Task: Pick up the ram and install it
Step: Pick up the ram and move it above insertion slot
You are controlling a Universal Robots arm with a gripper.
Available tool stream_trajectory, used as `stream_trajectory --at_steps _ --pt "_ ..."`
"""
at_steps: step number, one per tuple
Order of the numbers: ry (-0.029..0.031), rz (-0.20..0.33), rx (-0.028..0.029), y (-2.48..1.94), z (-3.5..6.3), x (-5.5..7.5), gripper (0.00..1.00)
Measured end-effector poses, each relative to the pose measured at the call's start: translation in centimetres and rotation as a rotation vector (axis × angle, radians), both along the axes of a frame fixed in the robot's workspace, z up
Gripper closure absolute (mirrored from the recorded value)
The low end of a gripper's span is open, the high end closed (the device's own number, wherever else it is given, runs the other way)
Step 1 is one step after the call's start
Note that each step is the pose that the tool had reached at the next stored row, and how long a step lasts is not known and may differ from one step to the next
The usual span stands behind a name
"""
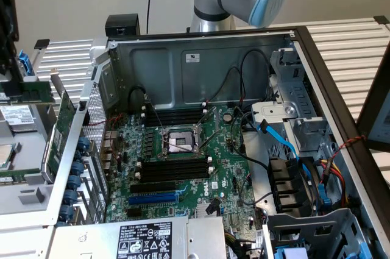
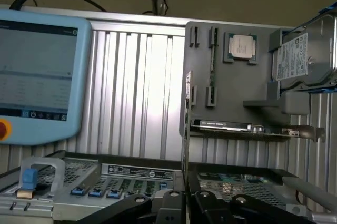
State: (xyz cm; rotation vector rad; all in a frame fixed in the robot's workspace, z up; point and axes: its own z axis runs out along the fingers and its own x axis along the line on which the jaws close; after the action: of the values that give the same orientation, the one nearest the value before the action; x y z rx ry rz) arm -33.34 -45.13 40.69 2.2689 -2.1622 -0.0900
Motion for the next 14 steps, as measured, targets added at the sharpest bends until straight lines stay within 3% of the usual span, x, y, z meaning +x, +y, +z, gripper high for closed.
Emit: stream_trajectory --at_steps 14 --pt "0.0002 0.001 -0.0004 0.0 0.01 5.2 0.86"
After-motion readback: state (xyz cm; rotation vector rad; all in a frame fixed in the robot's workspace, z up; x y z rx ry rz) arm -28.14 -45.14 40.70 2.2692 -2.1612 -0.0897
